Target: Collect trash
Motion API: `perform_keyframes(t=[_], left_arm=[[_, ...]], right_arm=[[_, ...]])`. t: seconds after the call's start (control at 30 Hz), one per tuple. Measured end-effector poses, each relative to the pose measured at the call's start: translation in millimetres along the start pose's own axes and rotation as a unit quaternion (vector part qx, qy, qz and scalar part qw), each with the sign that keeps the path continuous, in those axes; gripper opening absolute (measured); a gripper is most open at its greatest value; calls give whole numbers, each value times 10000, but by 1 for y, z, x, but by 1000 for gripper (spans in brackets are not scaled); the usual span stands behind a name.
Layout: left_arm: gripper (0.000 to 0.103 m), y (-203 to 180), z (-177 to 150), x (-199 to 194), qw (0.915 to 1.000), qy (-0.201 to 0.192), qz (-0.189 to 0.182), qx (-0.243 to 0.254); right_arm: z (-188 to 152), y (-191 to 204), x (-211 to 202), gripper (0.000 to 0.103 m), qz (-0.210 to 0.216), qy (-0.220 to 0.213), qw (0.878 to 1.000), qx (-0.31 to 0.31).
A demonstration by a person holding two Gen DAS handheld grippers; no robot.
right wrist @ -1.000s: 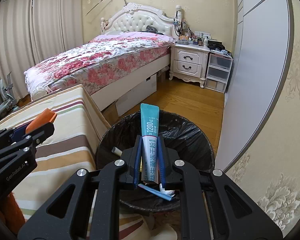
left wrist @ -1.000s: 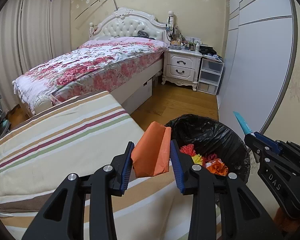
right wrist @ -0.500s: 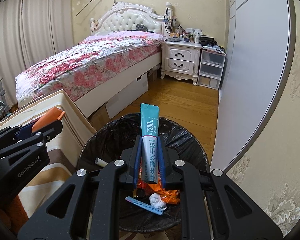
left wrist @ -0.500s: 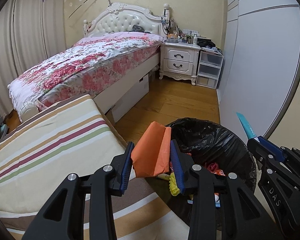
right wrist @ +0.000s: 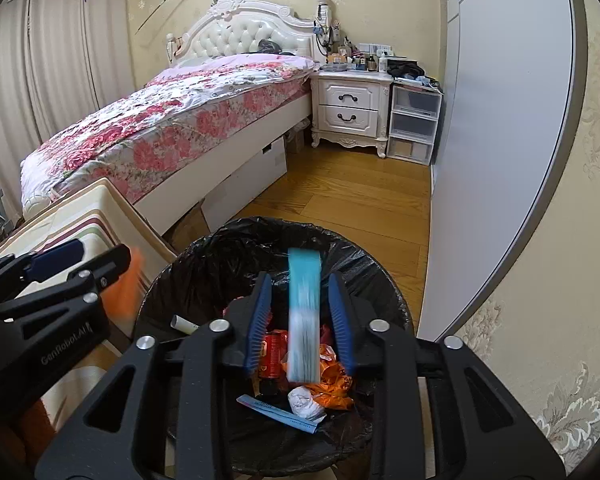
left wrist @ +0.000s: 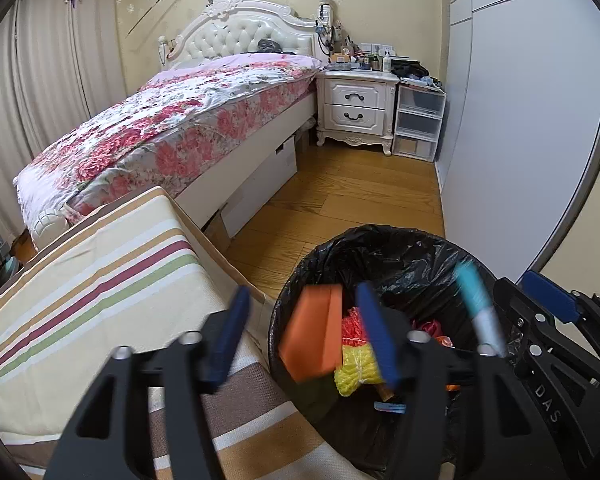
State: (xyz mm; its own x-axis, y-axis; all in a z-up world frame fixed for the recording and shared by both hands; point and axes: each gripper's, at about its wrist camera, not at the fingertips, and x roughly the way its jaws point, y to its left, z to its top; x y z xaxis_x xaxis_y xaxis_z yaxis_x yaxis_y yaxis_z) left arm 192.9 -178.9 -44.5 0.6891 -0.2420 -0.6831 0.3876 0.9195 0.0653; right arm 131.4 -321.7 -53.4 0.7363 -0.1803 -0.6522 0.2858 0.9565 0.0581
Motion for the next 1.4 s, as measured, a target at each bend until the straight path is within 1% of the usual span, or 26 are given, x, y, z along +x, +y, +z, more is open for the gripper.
perform_keyframes(t=[0.13, 0.37, 0.43, 0.47, 0.5, 0.57, 0.63, 0.67, 0.73, 0.8, 0.93, 1.0, 1.27, 1.4], left_arm=[[72, 1, -1, 2, 10000, 6, 91, -32], [76, 8, -2, 2, 9997, -1, 242, -97], [77, 10, -1, 0, 9996, -19, 237, -155], [78, 12, -1, -1, 9996, -32, 235, -177], [78, 13, -1, -2, 9995, -44, 244, -196], [79, 15, -2, -5, 9994, -66, 257, -218], [79, 16, -3, -8, 9992, -109, 308, -212], [80, 16, -4, -10, 9991, -135, 334, -205], [80, 18, -5, -14, 9989, -160, 386, -215], [81, 20, -7, -19, 9987, -186, 405, -245], [82, 27, -12, -31, 9983, -266, 424, -286], [83, 29, -15, -38, 9981, -293, 436, -308], [84, 45, -32, -71, 9966, -442, 523, -462], [84, 55, -42, -89, 9954, -506, 569, -577]], right_arm=[[0, -3, -1, 39, -60, -12, 10000, 36], [2, -7, -7, 56, -210, -100, 9997, 78], [2, -7, -9, 57, -248, -112, 9996, 73], [3, -7, -9, 60, -262, -112, 9996, 68], [2, -6, -11, 64, -291, -116, 9995, 63], [2, -6, -12, 71, -323, -133, 9994, 64], [2, -5, -13, 75, -312, -129, 9994, 65], [1, -6, -14, 80, -290, -118, 9995, 72], [0, -6, -17, 83, -262, -144, 9995, 110], [-2, -5, -21, 89, -301, -190, 9993, 130], [-7, -1, -31, 93, -529, -342, 9980, 36], [-10, 2, -35, 93, -549, -351, 9979, -42], [-21, 9, -61, 93, -450, -277, 9986, -10], [-27, 19, -79, 93, -374, -328, 9987, -84]])
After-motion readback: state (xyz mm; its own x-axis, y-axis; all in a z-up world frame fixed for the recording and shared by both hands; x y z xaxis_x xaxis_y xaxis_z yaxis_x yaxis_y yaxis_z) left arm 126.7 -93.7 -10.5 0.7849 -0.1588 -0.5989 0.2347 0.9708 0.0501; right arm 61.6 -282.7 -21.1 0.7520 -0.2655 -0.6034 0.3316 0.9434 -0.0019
